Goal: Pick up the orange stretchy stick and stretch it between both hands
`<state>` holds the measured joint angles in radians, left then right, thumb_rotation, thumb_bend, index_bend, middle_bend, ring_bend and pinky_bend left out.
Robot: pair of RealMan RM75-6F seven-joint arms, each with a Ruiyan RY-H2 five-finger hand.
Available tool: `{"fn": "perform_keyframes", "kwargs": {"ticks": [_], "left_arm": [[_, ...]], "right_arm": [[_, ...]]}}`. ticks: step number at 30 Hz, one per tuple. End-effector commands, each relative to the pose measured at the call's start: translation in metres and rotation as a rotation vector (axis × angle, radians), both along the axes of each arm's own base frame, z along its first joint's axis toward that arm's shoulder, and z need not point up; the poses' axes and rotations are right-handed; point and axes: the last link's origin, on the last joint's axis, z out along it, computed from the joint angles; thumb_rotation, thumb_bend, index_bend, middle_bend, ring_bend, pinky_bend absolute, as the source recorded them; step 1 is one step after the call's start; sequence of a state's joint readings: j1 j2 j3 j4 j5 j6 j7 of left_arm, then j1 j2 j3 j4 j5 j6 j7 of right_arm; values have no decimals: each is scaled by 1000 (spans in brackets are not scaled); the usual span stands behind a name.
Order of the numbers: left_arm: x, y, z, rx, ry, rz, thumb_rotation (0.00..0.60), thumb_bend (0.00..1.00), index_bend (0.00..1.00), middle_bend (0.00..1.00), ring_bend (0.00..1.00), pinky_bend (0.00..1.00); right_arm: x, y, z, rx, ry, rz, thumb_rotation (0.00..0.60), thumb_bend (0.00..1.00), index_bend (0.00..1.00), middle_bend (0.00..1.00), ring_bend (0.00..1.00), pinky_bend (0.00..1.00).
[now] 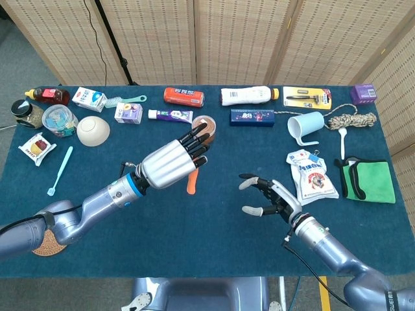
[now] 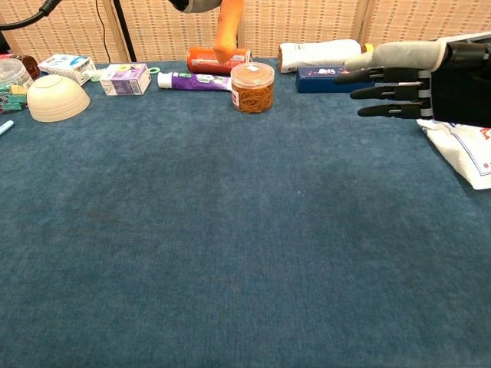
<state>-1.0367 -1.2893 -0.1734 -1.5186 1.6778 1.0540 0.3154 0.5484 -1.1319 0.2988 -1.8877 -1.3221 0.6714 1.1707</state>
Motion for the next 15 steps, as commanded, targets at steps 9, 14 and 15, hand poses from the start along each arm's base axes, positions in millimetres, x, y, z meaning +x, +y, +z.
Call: {"fn": "perform_keyframes", "kwargs": {"ticks": [9,14,15], "left_arm": [[4,-4,-6,2,3,-32,600,515,838,336,157,0],[8,-8,-11,2,1,-53,600,514,838,336,156,0],[9,-8,-11,2,0,-55,600,514,838,336,155,0]], "right_arm": [[23,-9,-19,111,-100,-16,600,83,397,150,35,0],[30,-13,-31,156,-140,-35,600,83,405,150,35,0],[31,-14,-32,158,-143,-36,600,83,406,150,35,0]]}}
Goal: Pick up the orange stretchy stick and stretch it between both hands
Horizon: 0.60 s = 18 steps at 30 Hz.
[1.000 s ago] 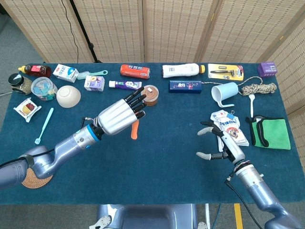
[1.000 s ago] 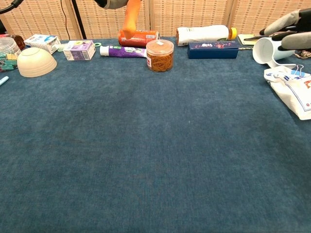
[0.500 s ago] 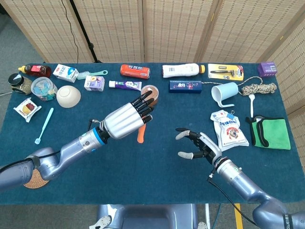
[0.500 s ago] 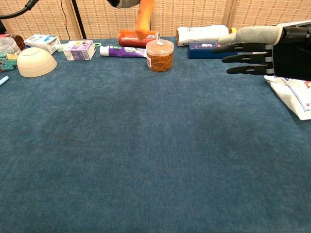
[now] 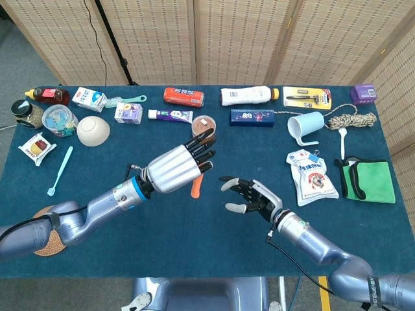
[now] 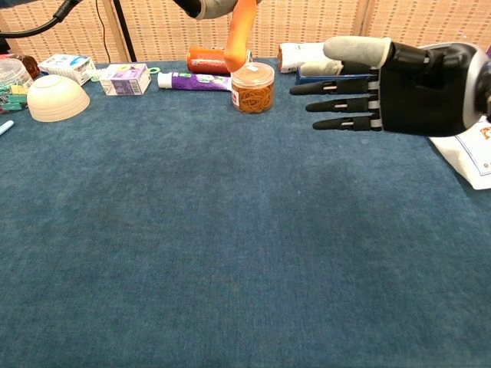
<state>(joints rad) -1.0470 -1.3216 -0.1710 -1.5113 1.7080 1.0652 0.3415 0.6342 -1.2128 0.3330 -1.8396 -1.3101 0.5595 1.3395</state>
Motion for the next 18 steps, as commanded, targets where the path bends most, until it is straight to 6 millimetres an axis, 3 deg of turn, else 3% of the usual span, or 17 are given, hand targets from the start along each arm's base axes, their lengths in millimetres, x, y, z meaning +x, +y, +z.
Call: {"fn": "perform_keyframes", "kwargs": {"ticks": [1,18], "left_arm": [[3,-2,-2,2,-2,-9,600,514,838,336,155,0],[8,-8,-7,23,7,-44,600,513,838,336,154,0]], "right_arm": [[4,-4,-7,17,-18,-5,600,83,407,150,36,0],[15,-12,-23,16,-52,0,600,106,443,164,57,0]]}}
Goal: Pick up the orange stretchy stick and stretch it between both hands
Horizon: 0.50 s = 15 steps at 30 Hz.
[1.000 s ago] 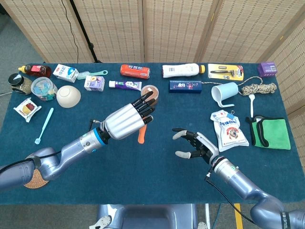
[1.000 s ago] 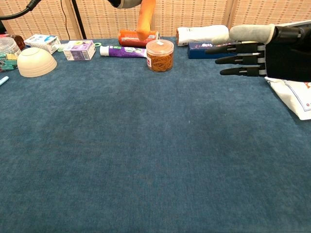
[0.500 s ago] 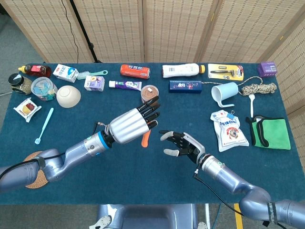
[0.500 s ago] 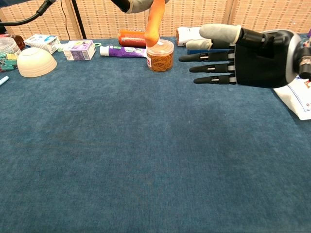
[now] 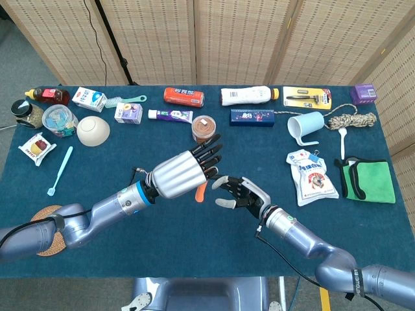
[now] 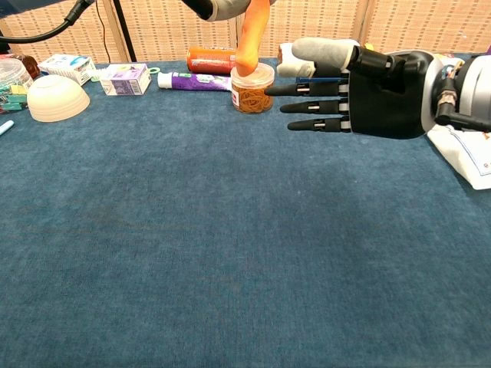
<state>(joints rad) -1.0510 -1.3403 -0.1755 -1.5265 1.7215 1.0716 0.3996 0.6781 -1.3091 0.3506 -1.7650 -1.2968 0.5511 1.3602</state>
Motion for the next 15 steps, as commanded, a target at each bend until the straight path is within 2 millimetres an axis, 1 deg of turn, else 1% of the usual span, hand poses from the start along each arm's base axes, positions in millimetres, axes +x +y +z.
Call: {"fn": "perform_keyframes", "kwargs": {"ticks": [1,15], "left_arm": [[1,-1,-2,1,4,-3,600,514,838,336,154,0],[4,0,-12,7,22,-8,600,514,838,336,154,0]], "right_arm": [[2,-1,-3,5,-4,0,600,108,445,165,57,0],[16,-2,-14,33,-24,16,600,186,476,183,69,0]]}}
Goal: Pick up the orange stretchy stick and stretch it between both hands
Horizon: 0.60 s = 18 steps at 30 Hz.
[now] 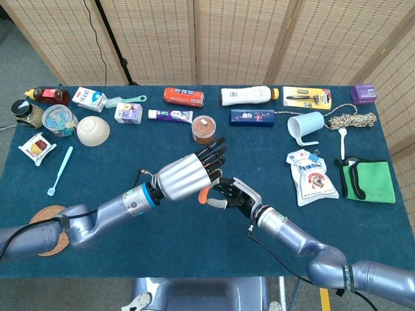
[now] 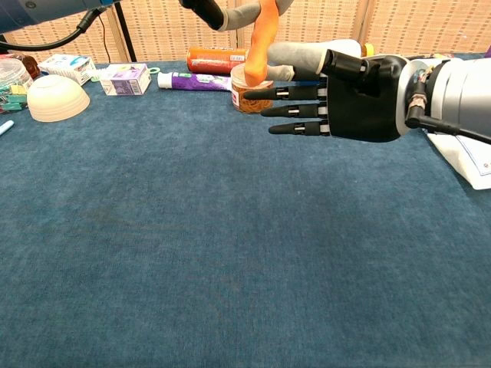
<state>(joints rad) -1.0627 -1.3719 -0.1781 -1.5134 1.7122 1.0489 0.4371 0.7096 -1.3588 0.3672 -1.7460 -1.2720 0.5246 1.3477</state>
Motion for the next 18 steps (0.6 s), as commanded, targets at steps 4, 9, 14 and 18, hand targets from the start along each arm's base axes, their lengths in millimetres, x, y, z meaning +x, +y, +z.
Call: {"fn": "perform_keyframes", "kwargs": {"ticks": [4,9,14,18], "left_arm": [[2,1,-3,-1,-2,0,600,514,838,336,153,0],[4,1,-5,-4,-4,-2,600,514,837,336,153,0],[3,0,-5,-8,-4,-1,600,514,837,336,152,0],[1,1,-5,-6,-1,1,600,514,837,336,152,0]], "right_arm": [[5,1,-3,9,-3,9,600,198,479,187,70,0],[8,2,-5,17,-5,15,600,257,493,200,79,0],[7,2,-6,21,-1,10,600,323,507,213,87,0],[6,3,-6,24,-2,8,600,328,507,213,87,0]]}}
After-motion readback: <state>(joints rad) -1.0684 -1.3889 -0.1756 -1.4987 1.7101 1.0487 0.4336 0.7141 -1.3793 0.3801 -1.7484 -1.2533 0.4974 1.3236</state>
